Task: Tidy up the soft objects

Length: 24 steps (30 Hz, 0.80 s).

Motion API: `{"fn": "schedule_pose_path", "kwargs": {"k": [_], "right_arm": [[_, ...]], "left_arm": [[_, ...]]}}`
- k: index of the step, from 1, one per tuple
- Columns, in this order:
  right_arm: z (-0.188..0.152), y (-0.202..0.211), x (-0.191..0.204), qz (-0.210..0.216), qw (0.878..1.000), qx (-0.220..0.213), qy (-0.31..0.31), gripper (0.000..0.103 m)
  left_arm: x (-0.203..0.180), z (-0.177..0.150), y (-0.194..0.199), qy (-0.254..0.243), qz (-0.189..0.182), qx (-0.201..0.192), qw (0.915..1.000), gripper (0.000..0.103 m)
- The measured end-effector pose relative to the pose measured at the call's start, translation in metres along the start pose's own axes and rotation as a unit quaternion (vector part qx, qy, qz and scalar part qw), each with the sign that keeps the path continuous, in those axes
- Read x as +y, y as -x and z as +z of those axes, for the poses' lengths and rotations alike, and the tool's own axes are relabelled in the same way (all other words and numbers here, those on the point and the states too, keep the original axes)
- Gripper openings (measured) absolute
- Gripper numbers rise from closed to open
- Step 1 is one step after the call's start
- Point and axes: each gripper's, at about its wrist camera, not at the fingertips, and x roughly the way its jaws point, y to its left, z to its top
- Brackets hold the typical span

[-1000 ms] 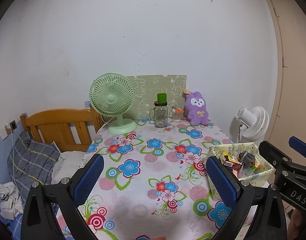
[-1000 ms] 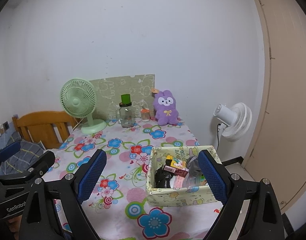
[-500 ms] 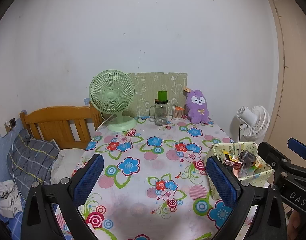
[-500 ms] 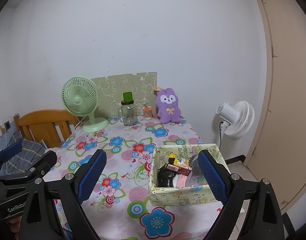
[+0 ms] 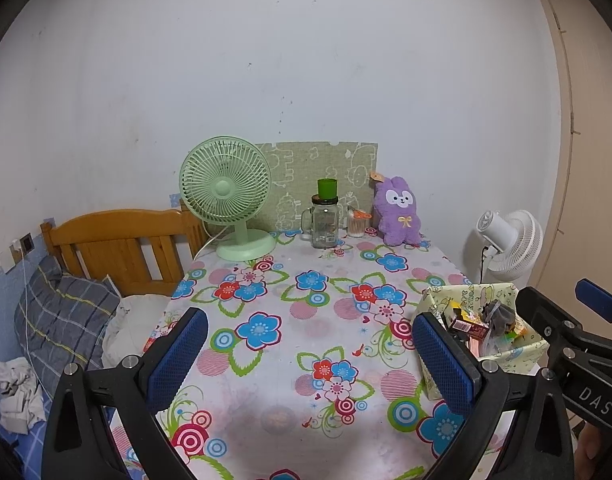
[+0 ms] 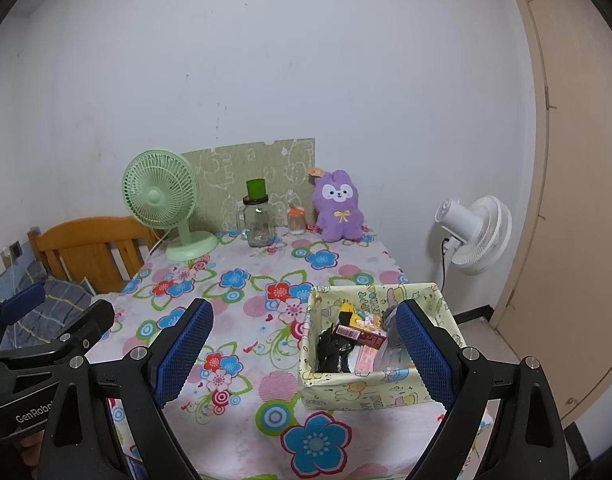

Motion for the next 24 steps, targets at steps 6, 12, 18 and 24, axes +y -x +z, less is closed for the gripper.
{"fn": "schedule_pose_path", "kwargs": {"k": [6,12,18,24], "right_arm": [[-0.0003,-0.0015,0.0001,0.000,1.000,0.002,0.000,0.094],[-0.0012,-0.0029,-0.0002,0.000,1.000,0.003,-0.002,0.094],[-0.0024,-0.0036,-0.0004,0.001,1.000,0.004,-0.004,0.094],[-0.0029,-0.0038,0.0003,0.001,1.000,0.003,-0.003,0.094]], "left_arm": [[0.0006,0.0002,-0.0001,0.000,-0.001,0.000,1.0000,0.103],[0.0005,0.0006,-0.0001,0.000,0.000,0.001,1.0000,0.103],[0.0004,-0.0013,-0.0016,0.001,0.003,0.001,1.0000,0.103],[0.0008,-0.0011,-0.0016,0.001,0.003,0.001,1.0000,0.103]]}}
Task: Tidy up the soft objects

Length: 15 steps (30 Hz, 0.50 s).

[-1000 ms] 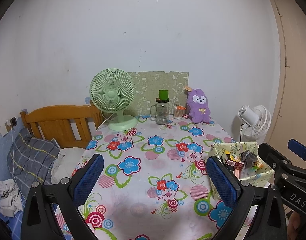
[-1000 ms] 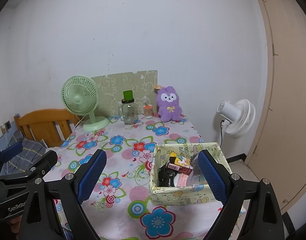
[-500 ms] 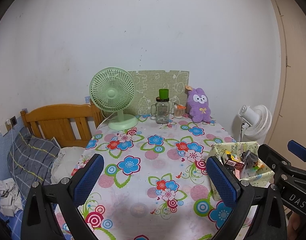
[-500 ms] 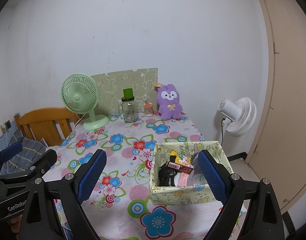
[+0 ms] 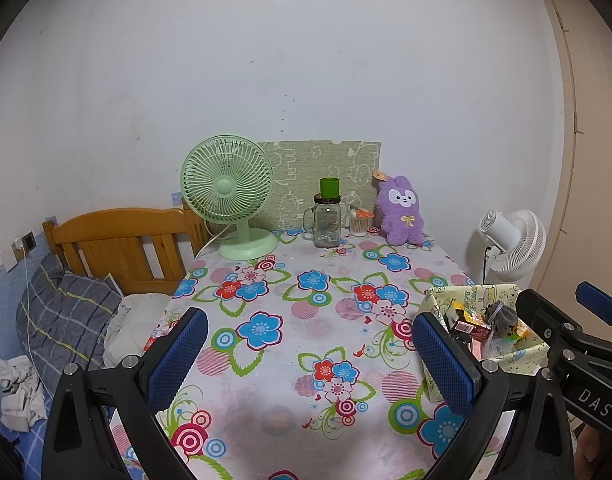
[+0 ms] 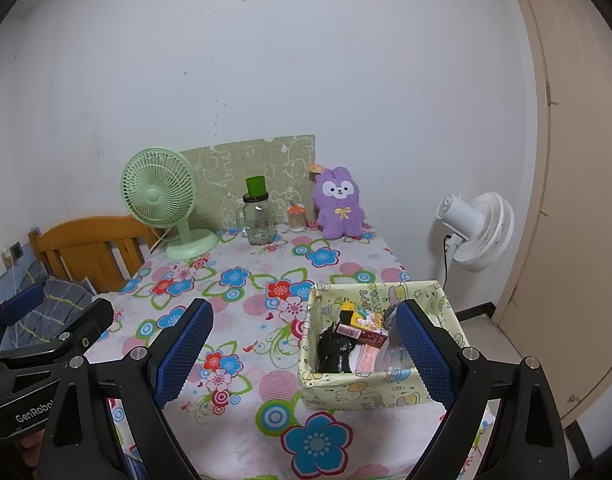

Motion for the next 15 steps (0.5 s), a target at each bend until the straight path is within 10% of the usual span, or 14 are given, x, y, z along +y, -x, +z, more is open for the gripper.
{"fn": "schedule_pose_path", "kwargs": {"k": [15], "right_arm": [[0.0004,-0.0003,-0.0002,0.000,1.000,0.000,0.000,0.094]], "left_arm": [[-0.0006,0.0002,-0.0006,0.000,0.000,0.001,1.0000,0.103]]}}
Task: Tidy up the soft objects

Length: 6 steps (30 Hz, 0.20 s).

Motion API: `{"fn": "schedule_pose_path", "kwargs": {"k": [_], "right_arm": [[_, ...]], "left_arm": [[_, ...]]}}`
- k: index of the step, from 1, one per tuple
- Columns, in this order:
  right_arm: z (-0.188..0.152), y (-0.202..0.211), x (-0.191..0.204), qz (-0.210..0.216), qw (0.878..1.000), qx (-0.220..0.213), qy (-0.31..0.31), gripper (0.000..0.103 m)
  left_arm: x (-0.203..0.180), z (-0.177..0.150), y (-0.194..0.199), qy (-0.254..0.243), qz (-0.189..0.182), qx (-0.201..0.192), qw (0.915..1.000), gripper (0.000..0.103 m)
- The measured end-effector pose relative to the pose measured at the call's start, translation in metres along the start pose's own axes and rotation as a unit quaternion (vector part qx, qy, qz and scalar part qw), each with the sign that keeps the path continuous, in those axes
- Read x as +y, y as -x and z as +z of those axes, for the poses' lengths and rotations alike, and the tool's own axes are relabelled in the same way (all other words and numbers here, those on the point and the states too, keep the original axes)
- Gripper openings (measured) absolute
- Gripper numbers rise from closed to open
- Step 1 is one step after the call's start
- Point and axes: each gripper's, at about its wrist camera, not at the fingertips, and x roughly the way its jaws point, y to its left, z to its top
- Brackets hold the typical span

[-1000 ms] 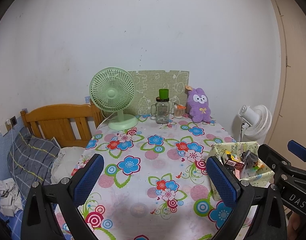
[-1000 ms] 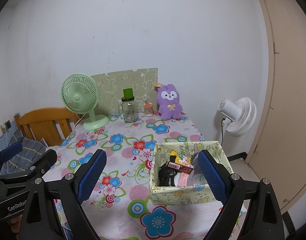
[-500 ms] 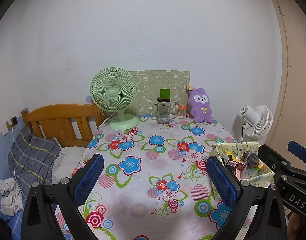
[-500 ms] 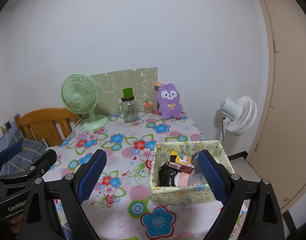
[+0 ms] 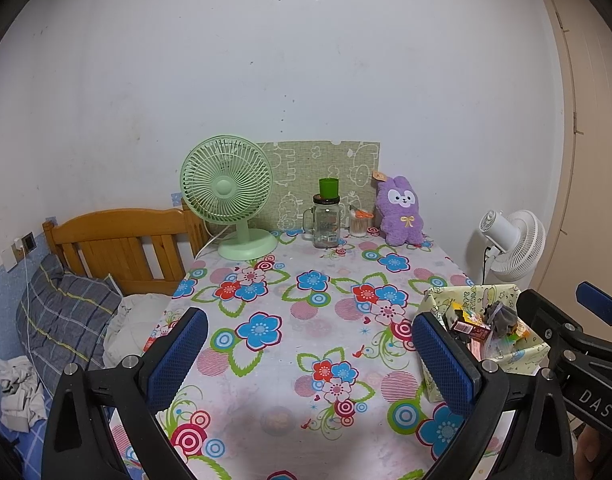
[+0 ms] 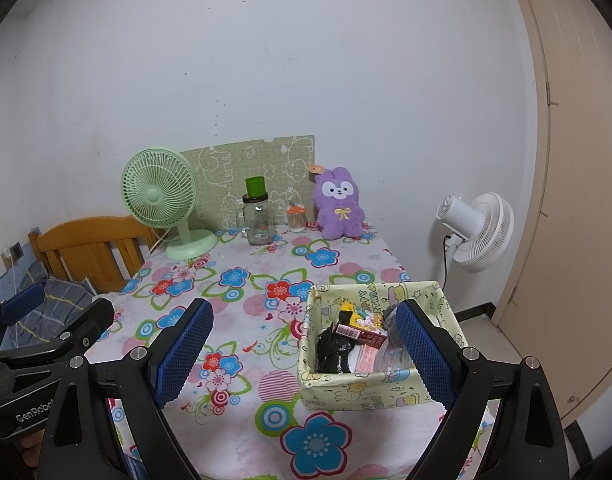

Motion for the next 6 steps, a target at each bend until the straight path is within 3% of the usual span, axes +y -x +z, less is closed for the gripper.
{"fn": "schedule_pose_path", "kwargs": {"k": [6], "right_arm": [[0.0004,-0.0004,-0.0012,0.001,1.000,0.002,-0.002,0.094]], "left_arm": [[-0.0019,0.0006,0.0000,0.000,0.002,0.002,1.0000,0.103]]}}
